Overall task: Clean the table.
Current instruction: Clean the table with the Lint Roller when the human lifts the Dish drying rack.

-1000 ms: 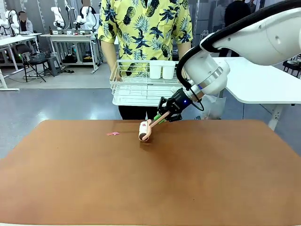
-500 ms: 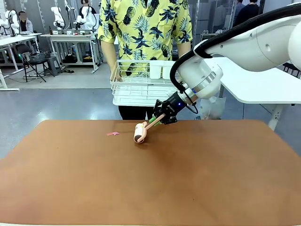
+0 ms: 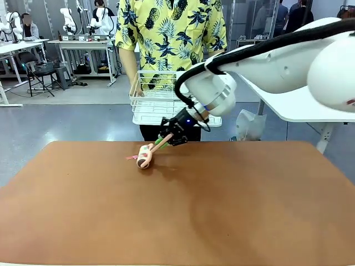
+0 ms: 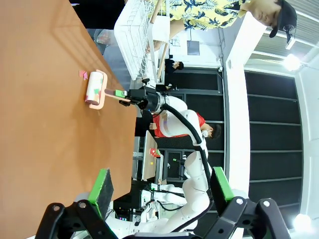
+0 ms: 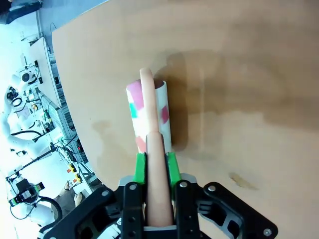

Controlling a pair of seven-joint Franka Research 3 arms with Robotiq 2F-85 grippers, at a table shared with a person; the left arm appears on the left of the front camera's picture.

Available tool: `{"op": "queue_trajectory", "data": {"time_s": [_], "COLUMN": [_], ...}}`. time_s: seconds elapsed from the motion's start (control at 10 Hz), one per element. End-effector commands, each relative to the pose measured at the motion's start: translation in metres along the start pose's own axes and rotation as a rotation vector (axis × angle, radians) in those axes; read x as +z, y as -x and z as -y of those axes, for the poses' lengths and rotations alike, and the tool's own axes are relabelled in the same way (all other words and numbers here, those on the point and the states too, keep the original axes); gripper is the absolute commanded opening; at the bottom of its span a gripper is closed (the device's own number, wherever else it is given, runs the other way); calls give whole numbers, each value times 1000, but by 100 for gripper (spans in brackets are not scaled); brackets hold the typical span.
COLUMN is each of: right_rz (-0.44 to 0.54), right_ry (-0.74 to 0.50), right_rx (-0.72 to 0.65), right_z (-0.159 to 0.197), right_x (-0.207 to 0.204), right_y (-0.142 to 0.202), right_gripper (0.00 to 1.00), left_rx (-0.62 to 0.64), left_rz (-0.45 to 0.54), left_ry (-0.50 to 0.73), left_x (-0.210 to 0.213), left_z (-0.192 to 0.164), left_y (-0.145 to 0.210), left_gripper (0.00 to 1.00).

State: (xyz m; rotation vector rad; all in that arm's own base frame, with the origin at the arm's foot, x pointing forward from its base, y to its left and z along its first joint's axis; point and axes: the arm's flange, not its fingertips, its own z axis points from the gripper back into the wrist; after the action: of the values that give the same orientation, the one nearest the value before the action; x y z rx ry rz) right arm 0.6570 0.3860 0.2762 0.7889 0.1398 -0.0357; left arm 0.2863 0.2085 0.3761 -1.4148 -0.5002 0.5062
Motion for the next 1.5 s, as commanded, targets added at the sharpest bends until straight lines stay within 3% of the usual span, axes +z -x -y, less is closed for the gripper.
{"op": "queue_trajectory", "data": {"time_s": [0.0,0.4,0.6,0.8,1.1,1.4], "right_rz": [-110,-160,-108,-110,-71,-80], "right_ry": [100,72,57,41,-37,93], "right_rx": [-42,53,102,107,173,180], "right_z": [-10,-66,-91,-92,-118,-116], "right_x": [-74,-140,-144,-137,-61,48], "right_y": [-8,12,22,23,42,90], "right_gripper": [21,21,21,21,21,21], "left_rx": [-22,-22,-22,-22,-22,-22], "left_rz": [-11,-11,-11,-11,-11,-11], "left_ry": [6,6,6,6,6,6], "left_x": [4,4,4,4,4,4], "left_z": [1,1,1,1,1,1], "left_y": [2,2,2,2,2,2], "left_gripper": [100,100,100,100,100,100]}}
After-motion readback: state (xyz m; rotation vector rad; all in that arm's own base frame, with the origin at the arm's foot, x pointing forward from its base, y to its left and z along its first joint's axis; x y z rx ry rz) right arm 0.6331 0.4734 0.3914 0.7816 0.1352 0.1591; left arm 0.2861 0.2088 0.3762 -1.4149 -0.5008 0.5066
